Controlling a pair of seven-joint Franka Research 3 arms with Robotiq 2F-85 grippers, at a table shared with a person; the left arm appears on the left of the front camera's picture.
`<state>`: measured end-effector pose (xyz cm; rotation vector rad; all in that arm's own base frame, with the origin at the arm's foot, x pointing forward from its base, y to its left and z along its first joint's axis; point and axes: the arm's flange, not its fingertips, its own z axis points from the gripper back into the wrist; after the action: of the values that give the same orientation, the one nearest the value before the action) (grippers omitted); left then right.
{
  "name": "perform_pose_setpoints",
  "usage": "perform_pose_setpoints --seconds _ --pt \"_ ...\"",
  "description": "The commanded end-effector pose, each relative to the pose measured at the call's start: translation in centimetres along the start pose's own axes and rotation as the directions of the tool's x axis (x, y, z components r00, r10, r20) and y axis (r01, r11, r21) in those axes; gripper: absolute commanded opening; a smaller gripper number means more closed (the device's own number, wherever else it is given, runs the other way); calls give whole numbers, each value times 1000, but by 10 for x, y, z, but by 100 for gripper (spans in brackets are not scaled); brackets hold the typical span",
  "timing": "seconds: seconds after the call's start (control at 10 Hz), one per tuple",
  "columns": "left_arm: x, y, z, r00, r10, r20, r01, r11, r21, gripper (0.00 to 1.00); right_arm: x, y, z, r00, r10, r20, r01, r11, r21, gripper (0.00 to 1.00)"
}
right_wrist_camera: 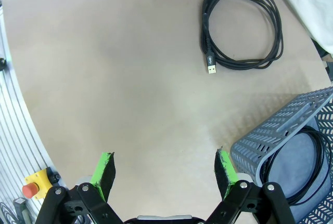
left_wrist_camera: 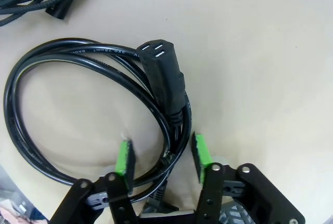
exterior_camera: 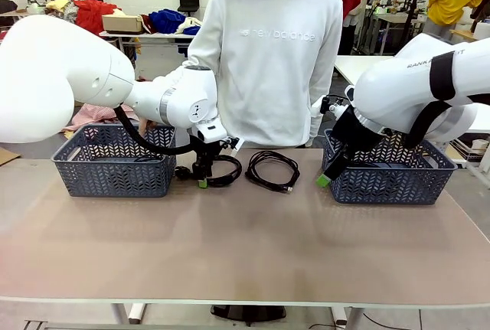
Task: Organize the cables according to human instructions.
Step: Pick up a bundle of cables and place it in the basket indicated by the human.
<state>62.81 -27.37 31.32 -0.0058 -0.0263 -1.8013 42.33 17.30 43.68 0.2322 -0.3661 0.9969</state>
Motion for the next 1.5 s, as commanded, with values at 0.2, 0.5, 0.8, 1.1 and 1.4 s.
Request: perform_pose_setpoints --seconds 0.2,0.5,0.8,1.1,1.4 --pt "-2 2 4 1000 17 -7 -17 1000 -9 21 3 0 2 1000 2 0 -2 1000 -1 100" --pt "-3 -2 11 1000 8 -5 -8 999 -32 0 3 0 2 1000 2 0 -2 1000 -1 100" --pt "1 -5 40 999 36 21 -36 999 -8 0 3 0 2 1000 2 0 -2 1000 -1 100" --pt "11 -8 90 998 57 33 -58 998 24 0 3 0 2 1000 2 0 -2 1000 -1 100" --pt "17 -15 139 999 38 7 -38 998 47 0 3 0 2 1000 2 0 -2 1000 -1 100"
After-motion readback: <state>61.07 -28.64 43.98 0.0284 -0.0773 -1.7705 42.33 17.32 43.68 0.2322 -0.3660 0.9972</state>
